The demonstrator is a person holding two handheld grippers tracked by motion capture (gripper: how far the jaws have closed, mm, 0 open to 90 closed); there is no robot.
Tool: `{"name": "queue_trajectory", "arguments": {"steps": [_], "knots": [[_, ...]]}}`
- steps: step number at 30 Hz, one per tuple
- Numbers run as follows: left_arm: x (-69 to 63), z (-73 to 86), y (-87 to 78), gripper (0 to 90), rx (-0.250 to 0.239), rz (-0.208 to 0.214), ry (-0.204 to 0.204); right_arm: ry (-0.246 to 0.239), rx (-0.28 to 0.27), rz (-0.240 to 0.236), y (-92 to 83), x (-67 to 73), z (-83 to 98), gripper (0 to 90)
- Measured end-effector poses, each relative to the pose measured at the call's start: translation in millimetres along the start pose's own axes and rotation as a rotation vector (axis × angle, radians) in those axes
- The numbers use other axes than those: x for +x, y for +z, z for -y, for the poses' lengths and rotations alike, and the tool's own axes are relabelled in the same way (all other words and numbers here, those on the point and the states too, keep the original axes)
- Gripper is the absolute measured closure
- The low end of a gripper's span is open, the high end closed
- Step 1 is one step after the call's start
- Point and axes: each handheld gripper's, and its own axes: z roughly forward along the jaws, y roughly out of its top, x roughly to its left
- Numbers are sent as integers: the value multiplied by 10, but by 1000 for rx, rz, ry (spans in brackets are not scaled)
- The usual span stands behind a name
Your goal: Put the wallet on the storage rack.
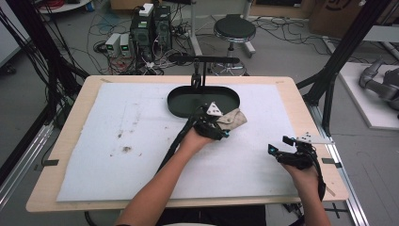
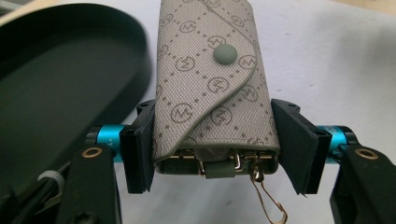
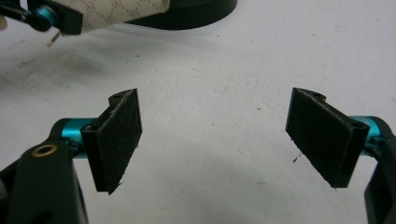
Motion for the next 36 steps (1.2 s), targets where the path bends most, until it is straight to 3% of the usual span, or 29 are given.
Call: {"name": "queue_trajectory", "arguments": {"steps": [8, 16, 19, 25, 27, 36], "knots": [[344, -55, -314, 368, -27, -33, 16, -11, 6, -7, 38, 27, -18, 189], [649, -68, -474, 368, -15, -60, 12, -11, 14, -11, 65, 34, -24, 189], [729, -86, -500, 368, -12, -68, 27, -8, 21, -15, 73, 42, -26, 189], [906, -118, -529, 368, 8, -88, 26, -16, 24, -16, 82, 41, -25, 189], [961, -112, -530, 368, -6, -85, 20, -12, 21, -15, 79, 37, -23, 189], [1149, -102, -454, 367, 35, -102, 26, -15, 27, -12, 83, 26, -19, 189]]}}
